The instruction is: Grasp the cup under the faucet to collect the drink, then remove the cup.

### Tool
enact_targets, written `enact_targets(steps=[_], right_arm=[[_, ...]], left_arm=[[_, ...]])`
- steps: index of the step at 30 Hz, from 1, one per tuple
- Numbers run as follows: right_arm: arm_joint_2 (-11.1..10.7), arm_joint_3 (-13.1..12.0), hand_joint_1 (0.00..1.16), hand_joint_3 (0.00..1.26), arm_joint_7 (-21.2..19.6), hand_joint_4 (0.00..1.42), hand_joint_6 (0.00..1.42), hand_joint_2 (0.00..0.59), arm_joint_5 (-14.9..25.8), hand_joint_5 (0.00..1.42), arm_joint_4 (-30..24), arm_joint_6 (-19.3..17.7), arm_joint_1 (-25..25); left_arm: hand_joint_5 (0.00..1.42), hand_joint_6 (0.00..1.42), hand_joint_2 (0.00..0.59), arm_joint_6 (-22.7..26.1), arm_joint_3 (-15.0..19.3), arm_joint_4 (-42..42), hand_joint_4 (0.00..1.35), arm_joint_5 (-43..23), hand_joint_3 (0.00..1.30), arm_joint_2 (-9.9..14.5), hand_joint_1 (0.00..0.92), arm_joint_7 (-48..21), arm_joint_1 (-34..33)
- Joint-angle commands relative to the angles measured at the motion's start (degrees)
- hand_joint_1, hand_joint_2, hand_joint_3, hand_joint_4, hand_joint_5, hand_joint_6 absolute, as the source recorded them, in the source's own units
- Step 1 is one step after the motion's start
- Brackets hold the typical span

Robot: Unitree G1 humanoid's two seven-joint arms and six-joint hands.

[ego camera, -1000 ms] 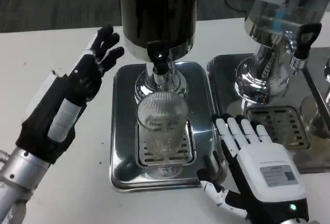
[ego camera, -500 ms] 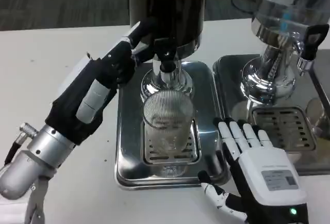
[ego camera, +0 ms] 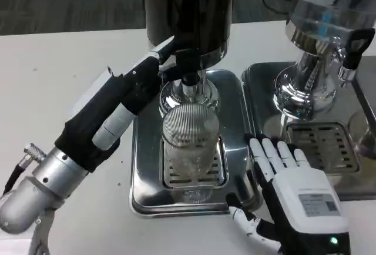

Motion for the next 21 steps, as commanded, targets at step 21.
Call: enact_targets(steps=[21], right_arm=[[0.89, -0.28, 0.23, 0.00, -1.13, 0.00, 0.00, 0.356, 2.25, 0.00, 1.20, -0.50, -0.27]], left_arm=[[0.17, 0.15, 0.081, -15.77, -2.69, -0.35, 0.03, 32.67, 0.14, 10.98, 0.000, 14.76, 0.31]])
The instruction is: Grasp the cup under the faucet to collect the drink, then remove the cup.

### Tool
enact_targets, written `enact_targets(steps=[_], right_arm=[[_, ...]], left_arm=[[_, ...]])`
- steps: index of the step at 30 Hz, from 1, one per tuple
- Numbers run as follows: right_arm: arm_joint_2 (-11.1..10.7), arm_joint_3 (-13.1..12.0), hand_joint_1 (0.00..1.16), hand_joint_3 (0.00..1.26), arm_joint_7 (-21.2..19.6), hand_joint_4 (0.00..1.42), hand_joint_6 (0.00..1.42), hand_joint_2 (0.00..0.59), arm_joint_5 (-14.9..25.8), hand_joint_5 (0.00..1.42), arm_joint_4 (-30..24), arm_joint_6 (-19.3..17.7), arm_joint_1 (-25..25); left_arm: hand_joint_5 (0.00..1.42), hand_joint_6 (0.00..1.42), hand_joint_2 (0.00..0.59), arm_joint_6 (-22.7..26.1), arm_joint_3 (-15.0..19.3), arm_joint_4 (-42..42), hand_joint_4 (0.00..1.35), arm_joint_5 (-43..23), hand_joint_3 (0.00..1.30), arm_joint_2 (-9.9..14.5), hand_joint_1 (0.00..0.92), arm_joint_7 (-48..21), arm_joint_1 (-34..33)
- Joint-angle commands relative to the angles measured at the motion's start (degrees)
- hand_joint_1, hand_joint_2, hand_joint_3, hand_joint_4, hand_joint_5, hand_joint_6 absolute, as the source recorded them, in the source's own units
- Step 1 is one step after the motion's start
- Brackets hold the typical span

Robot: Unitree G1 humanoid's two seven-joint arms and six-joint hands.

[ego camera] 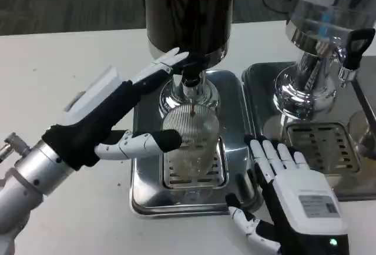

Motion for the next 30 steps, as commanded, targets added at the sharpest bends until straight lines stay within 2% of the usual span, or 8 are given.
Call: enact_targets(steps=[1, 5, 12, 13, 18, 21, 24, 30], right_arm=[[0.34, -0.39, 0.23, 0.00, -0.96, 0.00, 0.00, 0.355, 1.34, 0.00, 0.95, -0.55, -0.51], [0.67, -0.56, 0.21, 0.00, -1.25, 0.00, 0.00, 0.339, 2.37, 0.00, 1.15, -0.36, -0.35], [1.10, -1.16, 0.21, 0.00, -1.32, 0.00, 0.01, 0.336, 4.39, 0.00, 0.90, -0.51, -0.27], [1.22, -1.30, 0.20, 0.00, -1.37, 0.00, 0.01, 0.319, 4.85, 0.00, 0.87, -0.57, -0.22], [2.77, -4.65, 0.19, 0.00, 2.09, 0.00, 0.03, 0.251, 15.84, 0.00, 0.96, -4.22, -2.51], [2.36, -4.47, 0.21, 0.00, 5.38, 0.00, 0.03, 0.230, 16.75, 0.00, 1.39, -3.19, -5.54], [2.29, -5.46, 0.23, 0.00, 8.62, 0.00, 0.02, 0.214, 20.35, 0.00, 2.54, -3.13, -7.28], [3.02, -6.48, 0.27, 0.00, 10.87, 0.00, 0.01, 0.220, 25.08, 0.00, 4.68, -3.73, -9.99]], left_arm=[[0.17, 0.15, 0.081, -2.34, -2.62, 0.24, 0.02, 9.70, 0.14, 2.65, 0.000, 2.49, 1.09], [0.16, 0.15, 0.088, -2.75, -3.43, -0.80, 0.01, 15.07, 0.14, 4.48, 0.000, 7.23, 2.09], [0.12, 0.11, 0.085, -2.48, -4.90, -1.87, 0.00, 19.50, 0.13, 6.42, 0.000, 12.84, 2.77], [0.12, 0.11, 0.085, -2.59, -4.80, -2.38, 0.00, 20.38, 0.13, 6.60, 0.000, 13.91, 3.02], [0.10, 0.11, 0.091, -2.48, -5.03, -3.99, 0.00, 22.57, 0.13, 7.44, 0.000, 17.10, 3.31], [0.10, 0.10, 0.092, -2.21, -5.84, -3.92, 0.00, 21.82, 0.13, 7.78, 0.000, 17.05, 2.96], [0.10, 0.10, 0.092, -2.19, -6.68, -4.35, 0.00, 22.05, 0.13, 7.98, 0.000, 17.27, 2.87], [0.10, 0.09, 0.093, -1.80, -7.13, -6.26, 0.00, 21.99, 0.13, 8.61, 0.000, 17.80, 3.68]])
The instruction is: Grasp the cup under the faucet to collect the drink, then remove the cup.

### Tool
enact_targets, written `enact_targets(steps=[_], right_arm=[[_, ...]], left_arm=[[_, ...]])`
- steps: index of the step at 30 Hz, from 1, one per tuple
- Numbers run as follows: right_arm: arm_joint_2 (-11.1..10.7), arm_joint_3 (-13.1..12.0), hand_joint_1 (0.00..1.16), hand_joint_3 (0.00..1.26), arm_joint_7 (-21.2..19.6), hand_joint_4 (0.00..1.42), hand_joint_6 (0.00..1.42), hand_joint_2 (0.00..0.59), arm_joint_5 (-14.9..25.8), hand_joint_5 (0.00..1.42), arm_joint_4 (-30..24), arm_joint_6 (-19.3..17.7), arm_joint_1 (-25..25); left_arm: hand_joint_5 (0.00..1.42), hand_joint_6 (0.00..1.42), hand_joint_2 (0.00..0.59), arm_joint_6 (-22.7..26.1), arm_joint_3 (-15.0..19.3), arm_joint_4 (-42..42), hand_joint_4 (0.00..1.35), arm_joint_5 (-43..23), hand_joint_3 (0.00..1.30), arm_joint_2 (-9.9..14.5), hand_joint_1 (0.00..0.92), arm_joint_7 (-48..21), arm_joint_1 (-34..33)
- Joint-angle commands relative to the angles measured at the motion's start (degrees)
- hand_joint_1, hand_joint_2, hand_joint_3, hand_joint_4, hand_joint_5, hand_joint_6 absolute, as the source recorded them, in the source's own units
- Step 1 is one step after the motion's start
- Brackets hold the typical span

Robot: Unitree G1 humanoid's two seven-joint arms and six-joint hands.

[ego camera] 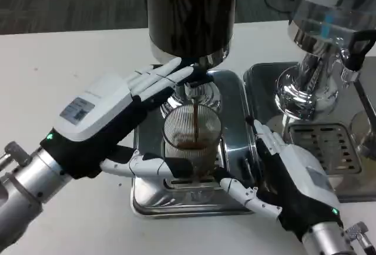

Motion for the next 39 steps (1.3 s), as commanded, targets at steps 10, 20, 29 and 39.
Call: enact_targets(steps=[10, 20, 29, 39], right_arm=[[1.71, -0.06, 0.37, 0.00, 1.58, 0.00, 0.00, 0.230, 3.17, 0.00, 4.91, -0.30, -6.00], [2.86, 0.52, 0.39, 0.00, 1.51, 0.00, 0.00, 0.231, 4.19, 0.00, 5.77, -1.42, -8.16], [2.02, 0.74, 0.39, 0.00, 3.43, 0.00, 0.00, 0.229, 5.20, 0.00, 2.13, -1.98, -5.67], [2.83, 1.24, 0.40, 0.00, 3.24, 0.00, 0.00, 0.234, 5.53, 0.00, 2.84, -2.37, -6.18]], left_arm=[[0.10, 0.09, 0.094, 0.08, -2.56, -2.12, 0.00, 2.30, 0.14, 1.78, 0.000, -2.01, 1.83], [0.11, 0.09, 0.119, 1.03, -2.20, -2.74, 0.00, 1.55, 0.15, 1.89, 0.000, -2.20, 2.29], [0.11, 0.08, 0.123, 2.77, -2.22, -3.61, 0.00, 1.87, 0.15, 1.49, 0.000, -1.53, 3.36], [0.11, 0.08, 0.123, 3.35, -2.20, -3.44, 0.00, 2.37, 0.15, 1.53, 0.000, -0.53, 2.95]])
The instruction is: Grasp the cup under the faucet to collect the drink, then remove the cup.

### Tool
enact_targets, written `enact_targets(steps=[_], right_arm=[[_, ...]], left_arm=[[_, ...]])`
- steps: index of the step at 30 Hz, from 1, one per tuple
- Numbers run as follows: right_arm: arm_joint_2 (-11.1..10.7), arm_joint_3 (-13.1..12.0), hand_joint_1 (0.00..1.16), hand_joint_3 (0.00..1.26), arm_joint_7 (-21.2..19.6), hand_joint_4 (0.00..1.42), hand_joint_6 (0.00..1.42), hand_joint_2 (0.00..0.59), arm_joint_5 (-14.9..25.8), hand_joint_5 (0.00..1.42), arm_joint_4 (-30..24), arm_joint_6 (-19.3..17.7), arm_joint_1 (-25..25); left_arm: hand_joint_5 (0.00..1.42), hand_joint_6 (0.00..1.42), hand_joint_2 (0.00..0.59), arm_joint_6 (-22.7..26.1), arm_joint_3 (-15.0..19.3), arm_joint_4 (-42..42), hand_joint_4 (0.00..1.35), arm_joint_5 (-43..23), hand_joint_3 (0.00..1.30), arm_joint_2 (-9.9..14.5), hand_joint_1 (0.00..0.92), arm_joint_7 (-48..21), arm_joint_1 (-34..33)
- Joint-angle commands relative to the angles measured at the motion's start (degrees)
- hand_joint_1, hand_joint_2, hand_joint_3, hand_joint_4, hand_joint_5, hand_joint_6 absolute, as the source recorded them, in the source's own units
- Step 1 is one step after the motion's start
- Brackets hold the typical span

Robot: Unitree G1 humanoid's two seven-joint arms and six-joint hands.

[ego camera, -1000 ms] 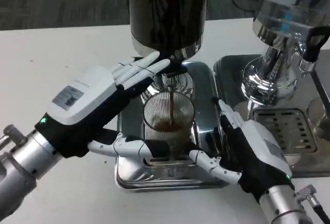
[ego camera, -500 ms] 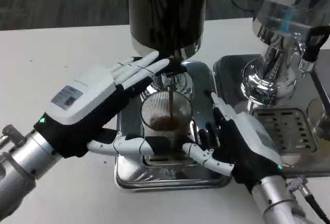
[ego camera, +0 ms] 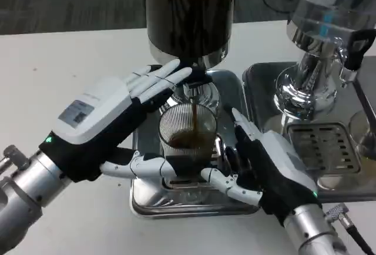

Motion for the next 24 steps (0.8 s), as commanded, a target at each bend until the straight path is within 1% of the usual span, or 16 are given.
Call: enact_targets(steps=[1, 2, 5, 8, 10, 12, 14, 15, 17, 19, 22, 24], right_arm=[[0.50, -0.04, 0.40, 0.00, -0.29, 0.00, 0.00, 0.234, 0.16, 0.00, 0.45, -0.78, -0.83], [0.50, -0.15, 0.40, 0.00, -0.23, 0.00, 0.00, 0.234, 0.35, 0.00, 0.57, -0.90, -0.83], [0.52, -0.08, 0.40, 0.00, -0.01, 0.00, 0.00, 0.232, 0.33, 0.00, 1.06, -1.07, -1.27], [0.65, -0.05, 0.40, 0.00, 0.16, 0.00, 0.00, 0.233, 0.69, 0.00, 1.88, -1.27, -1.76], [0.48, 0.24, 0.40, 0.00, 0.61, 0.00, 0.00, 0.234, 0.77, 0.00, 2.42, -1.33, -2.15], [0.47, 0.32, 0.40, 0.00, 0.35, 0.00, 0.00, 0.234, 1.15, 0.00, 2.39, -2.23, -2.01], [0.67, 0.42, 0.40, 0.00, -0.15, 0.00, 0.00, 0.234, 1.35, 0.00, 2.08, -2.92, -1.62], [0.85, 0.41, 0.40, 0.00, -0.24, 0.00, 0.00, 0.234, 1.73, 0.00, 2.52, -3.37, -1.47], [1.35, 0.16, 0.40, 0.00, -0.20, 0.00, 0.00, 0.232, 3.40, 0.00, 3.62, -4.77, -1.00], [1.74, 0.39, 0.41, 0.00, -0.79, 0.00, 0.00, 0.231, 3.40, 0.00, 3.78, -5.29, -0.61], [2.07, 0.73, 0.43, 0.00, -0.90, 0.00, 0.00, 0.221, 3.58, 0.00, 5.07, -6.43, -1.27], [2.55, 0.67, 0.45, 0.00, -1.02, 0.00, 0.00, 0.219, 3.99, 0.00, 5.80, -7.09, -1.57]], left_arm=[[0.12, 0.07, 0.122, 0.28, -1.71, -0.17, 0.00, 2.70, 0.14, 0.53, 0.000, -1.44, 1.13], [0.11, 0.07, 0.126, 0.49, -1.40, -0.39, 0.00, 2.80, 0.11, 0.35, 0.000, -0.93, 1.39], [0.05, 0.01, 0.129, 1.74, 1.04, -1.93, 0.00, 3.95, 0.01, -0.63, 0.000, 3.16, 3.35], [0.01, 0.00, 0.129, 4.17, 4.63, -3.37, 0.00, 5.22, 0.00, -1.74, 0.000, 8.15, 5.76], [0.00, 0.00, 0.134, 5.53, 5.73, -3.54, 0.00, 5.22, 0.00, -2.02, 0.000, 9.25, 6.80], [0.00, 0.00, 0.134, 6.13, 6.56, -3.52, 0.00, 5.18, 0.00, -2.21, 0.000, 10.11, 7.83], [0.00, 0.00, 0.135, 6.40, 8.48, -3.76, 0.00, 4.65, 0.00, -2.57, 0.000, 11.91, 10.11], [0.00, 0.00, 0.137, 6.35, 9.41, -3.83, 0.00, 4.28, 0.00, -2.85, 0.000, 12.68, 11.16], [0.00, 0.00, 0.139, 4.52, 11.54, -1.96, 0.00, 1.44, 0.00, -3.93, 0.000, 14.58, 13.64], [0.00, 0.00, 0.142, 3.14, 12.72, -0.45, 0.00, -0.28, 0.00, -4.59, 0.000, 15.77, 15.22], [0.00, 0.00, 0.146, 1.31, 14.83, 1.16, 0.00, -0.50, 0.00, -6.00, 0.000, 19.17, 18.31], [0.01, 0.00, 0.153, 0.57, 15.94, 2.50, 0.00, -1.58, 0.01, -7.54, 0.000, 20.91, 20.06]])
